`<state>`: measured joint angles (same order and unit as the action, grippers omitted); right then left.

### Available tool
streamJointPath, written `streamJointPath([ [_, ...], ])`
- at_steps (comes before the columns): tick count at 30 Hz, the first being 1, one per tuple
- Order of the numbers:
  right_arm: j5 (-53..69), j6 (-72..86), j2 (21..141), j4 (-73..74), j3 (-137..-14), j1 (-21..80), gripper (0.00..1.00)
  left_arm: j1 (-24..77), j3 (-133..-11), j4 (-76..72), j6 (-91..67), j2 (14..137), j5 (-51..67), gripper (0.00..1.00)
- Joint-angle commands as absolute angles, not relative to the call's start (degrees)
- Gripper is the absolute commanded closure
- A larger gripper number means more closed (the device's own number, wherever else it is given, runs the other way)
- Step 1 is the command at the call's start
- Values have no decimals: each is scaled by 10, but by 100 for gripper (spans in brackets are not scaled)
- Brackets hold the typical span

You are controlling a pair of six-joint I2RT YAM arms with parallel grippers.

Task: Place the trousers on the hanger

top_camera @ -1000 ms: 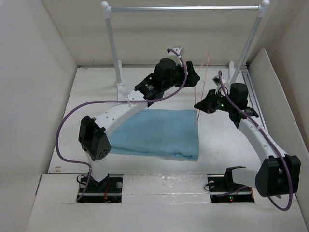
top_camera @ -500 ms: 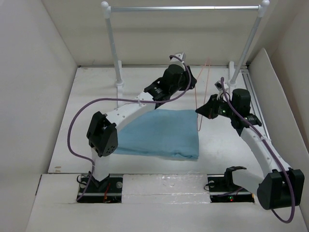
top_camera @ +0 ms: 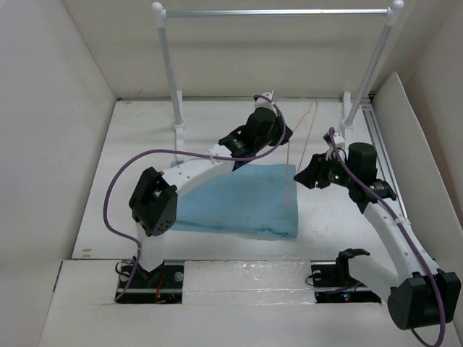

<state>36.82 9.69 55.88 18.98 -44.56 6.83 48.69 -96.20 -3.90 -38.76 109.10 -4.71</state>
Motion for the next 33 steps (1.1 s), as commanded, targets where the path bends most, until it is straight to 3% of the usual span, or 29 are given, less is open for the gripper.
streamJointPath([
  [1,334,33,539,285,-481,62,38,493,-897,-97,-439,1025,-51,100],
  [2,338,-14,537,322,-497,47,26,504,-848,-112,-461,1013,-54,100],
  [4,338,-31,536,362,-504,47,20,518,-836,-122,-481,1006,-64,100],
  [9,324,-74,525,431,-517,36,16,555,-775,-143,-521,1003,-86,100],
  [10,323,-74,521,425,-512,36,23,555,-766,-149,-537,1003,-77,100],
  [12,321,-58,515,406,-484,36,46,555,-742,-156,-551,1005,-76,100],
  [13,323,-51,514,380,-473,36,70,555,-734,-163,-558,1008,-74,100],
  [14,335,-47,518,366,-462,36,82,555,-714,-168,-574,1010,-71,100],
  [16,345,-33,536,314,-422,36,94,562,-702,-176,-586,1016,-76,100],
  [18,352,-30,558,271,-403,42,92,578,-696,-170,-586,1022,-104,100],
  [22,366,-5,608,183,-353,67,60,584,-686,-175,-583,1031,-134,100],
  [25,368,42,635,93,-323,96,48,584,-678,-178,-581,1046,-142,100],
  [33,227,90,669,65,-302,119,45,594,-636,-180,-604,1071,-154,100],
])
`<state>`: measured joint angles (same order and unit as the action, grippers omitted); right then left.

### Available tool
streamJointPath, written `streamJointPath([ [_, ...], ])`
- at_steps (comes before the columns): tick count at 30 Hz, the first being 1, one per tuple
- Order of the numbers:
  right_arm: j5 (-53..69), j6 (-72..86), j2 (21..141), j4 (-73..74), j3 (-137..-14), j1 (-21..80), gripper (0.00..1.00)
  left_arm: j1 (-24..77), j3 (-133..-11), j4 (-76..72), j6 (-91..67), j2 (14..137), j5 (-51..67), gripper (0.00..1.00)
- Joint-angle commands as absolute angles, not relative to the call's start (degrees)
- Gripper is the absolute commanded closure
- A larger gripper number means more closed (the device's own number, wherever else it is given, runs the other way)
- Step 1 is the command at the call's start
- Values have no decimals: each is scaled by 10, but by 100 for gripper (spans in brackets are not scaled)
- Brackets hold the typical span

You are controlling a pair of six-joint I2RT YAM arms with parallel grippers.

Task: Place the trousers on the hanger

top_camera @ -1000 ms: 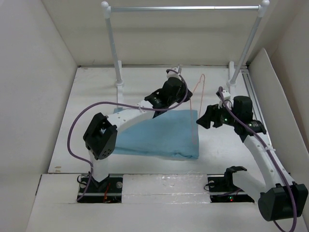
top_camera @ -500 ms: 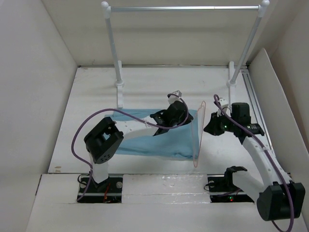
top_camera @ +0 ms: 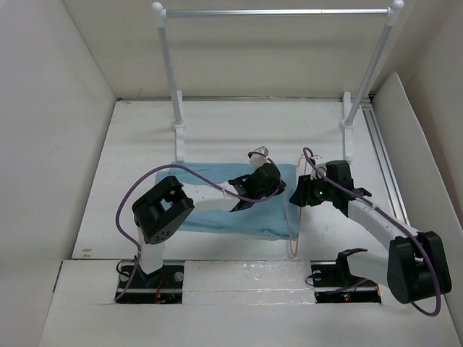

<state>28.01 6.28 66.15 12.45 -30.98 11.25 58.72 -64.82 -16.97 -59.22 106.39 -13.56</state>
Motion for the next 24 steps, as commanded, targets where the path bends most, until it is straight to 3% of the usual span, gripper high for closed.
streamJointPath([
  [1,222,96,677,62,-299,124,45,594,-637,-177,-599,1073,-157,100],
  [12,163,155,721,10,-251,178,43,594,-617,-169,-606,1075,-166,100],
  [15,183,169,745,-35,-244,185,69,594,-620,-163,-606,1077,-170,100],
  [16,193,171,747,-41,-243,185,94,594,-622,-159,-605,1077,-171,100],
  [17,195,173,745,-42,-243,185,100,594,-622,-155,-605,1077,-174,100],
  [24,152,113,604,119,-321,135,100,567,-606,-128,-567,1040,-212,100],
])
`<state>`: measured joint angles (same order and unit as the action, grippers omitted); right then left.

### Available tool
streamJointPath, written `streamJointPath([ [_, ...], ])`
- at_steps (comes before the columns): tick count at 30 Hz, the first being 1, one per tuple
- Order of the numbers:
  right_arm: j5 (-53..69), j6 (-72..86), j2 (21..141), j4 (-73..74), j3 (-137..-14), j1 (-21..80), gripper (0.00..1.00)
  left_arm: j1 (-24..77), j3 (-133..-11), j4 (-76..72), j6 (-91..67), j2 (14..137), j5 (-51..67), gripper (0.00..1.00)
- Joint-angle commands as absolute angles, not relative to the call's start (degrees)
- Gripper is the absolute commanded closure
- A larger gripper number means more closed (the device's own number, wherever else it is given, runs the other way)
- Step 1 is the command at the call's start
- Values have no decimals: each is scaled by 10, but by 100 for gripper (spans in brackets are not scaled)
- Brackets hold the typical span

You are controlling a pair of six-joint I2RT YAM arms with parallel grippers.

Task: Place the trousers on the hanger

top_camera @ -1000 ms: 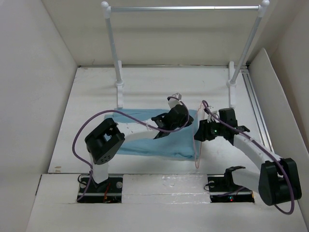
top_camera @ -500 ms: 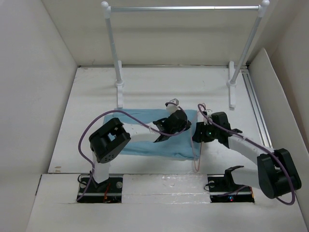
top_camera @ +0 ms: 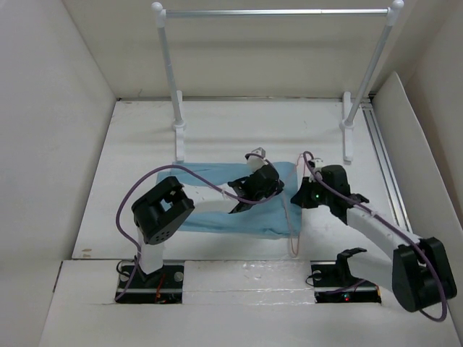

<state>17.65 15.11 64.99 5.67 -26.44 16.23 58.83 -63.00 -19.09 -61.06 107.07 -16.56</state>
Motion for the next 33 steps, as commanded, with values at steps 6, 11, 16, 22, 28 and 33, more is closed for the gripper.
streamJointPath([
  [6,183,47,553,215,-355,25,100,517,-570,-114,-505,1006,-229,100],
  [11,197,28,552,226,-352,-27,100,495,-524,-119,-474,964,-239,100],
  [16,202,7,577,215,-358,-77,100,483,-498,-98,-424,927,-264,100],
  [22,215,-23,645,183,-374,-103,100,478,-475,-106,-374,899,-247,100],
  [28,243,-8,685,142,-371,-103,100,483,-497,-112,-325,890,-223,100],
  [33,247,-5,686,130,-355,-98,100,512,-540,-106,-320,899,-216,100],
])
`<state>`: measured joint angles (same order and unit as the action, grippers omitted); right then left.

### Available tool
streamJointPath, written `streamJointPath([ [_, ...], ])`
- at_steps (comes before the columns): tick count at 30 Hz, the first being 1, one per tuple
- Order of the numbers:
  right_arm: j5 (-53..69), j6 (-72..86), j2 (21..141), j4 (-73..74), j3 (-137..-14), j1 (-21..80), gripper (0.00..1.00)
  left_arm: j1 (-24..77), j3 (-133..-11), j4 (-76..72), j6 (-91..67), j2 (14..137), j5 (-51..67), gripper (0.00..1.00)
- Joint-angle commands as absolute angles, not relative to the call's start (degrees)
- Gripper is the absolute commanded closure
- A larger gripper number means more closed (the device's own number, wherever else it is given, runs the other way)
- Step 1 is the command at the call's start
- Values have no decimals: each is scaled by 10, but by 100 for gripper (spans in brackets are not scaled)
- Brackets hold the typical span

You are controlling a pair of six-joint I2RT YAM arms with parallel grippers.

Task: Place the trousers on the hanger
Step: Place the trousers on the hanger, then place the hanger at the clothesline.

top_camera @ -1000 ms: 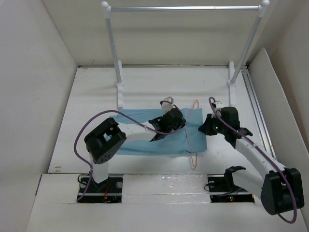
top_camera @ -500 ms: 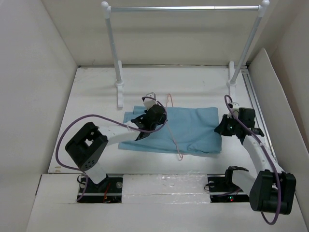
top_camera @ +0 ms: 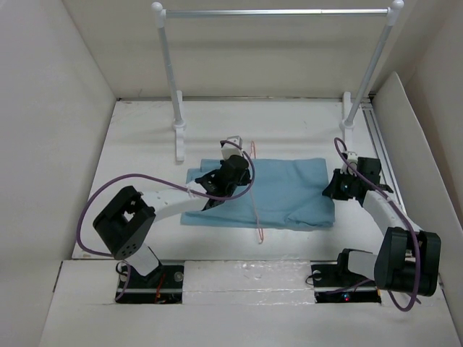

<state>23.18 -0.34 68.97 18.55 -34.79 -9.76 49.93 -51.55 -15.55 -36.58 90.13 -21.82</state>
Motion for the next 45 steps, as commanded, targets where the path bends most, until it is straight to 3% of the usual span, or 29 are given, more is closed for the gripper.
streamJointPath([
  [1,247,-4,688,127,-352,-91,100,518,-543,-108,-327,899,-214,100],
  [12,233,-2,690,120,-329,-53,97,524,-578,-88,-368,875,-220,100],
  [13,224,14,684,127,-333,-46,90,524,-582,-83,-376,868,-220,100],
  [14,213,10,675,148,-339,-37,67,524,-586,-79,-378,863,-223,100],
  [17,195,-19,628,213,-381,-14,32,524,-616,-52,-370,841,-225,100],
  [20,236,-20,555,286,-457,7,19,524,-686,-1,-357,807,-228,100],
  [27,196,90,452,293,-576,165,16,524,-815,106,-338,780,-235,100],
  [37,78,209,548,179,-703,450,12,513,-1042,248,-309,816,-205,100],
  [45,87,254,616,60,-663,481,11,508,-1136,270,-310,838,-160,100],
])
